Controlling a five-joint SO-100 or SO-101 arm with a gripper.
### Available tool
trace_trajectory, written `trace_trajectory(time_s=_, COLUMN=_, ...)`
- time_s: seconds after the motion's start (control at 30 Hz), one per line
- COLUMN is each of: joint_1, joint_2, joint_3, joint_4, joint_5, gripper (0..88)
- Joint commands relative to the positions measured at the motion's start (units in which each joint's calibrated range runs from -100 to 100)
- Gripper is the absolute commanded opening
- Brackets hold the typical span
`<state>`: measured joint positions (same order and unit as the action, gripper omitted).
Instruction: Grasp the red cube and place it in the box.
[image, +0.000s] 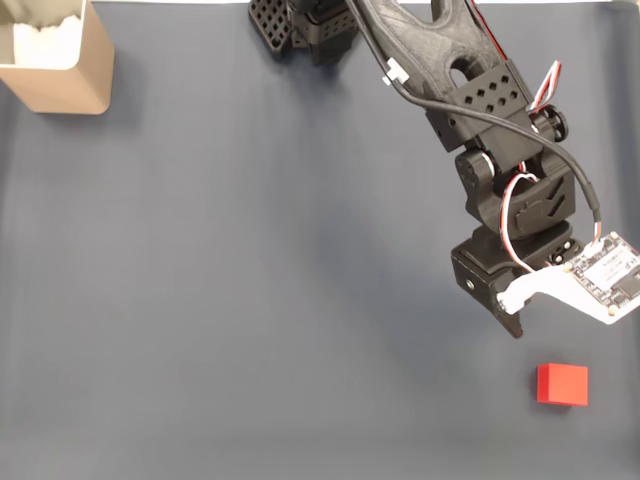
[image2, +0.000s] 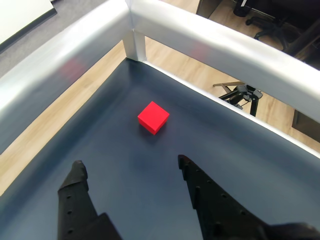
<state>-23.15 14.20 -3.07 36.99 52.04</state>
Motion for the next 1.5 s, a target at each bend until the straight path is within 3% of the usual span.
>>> trace_trajectory(time_s=0.0, joint_1=0.13, joint_2=0.79, joint_3=-4.41, joint_4=-1.26, joint_5=-0.93, gripper=42.0)
trace_trajectory(time_s=1.47, joint_1=0.28, joint_2=22.37, joint_3=-27.58, joint_4=-1.34, joint_5=-2.10, gripper=42.0)
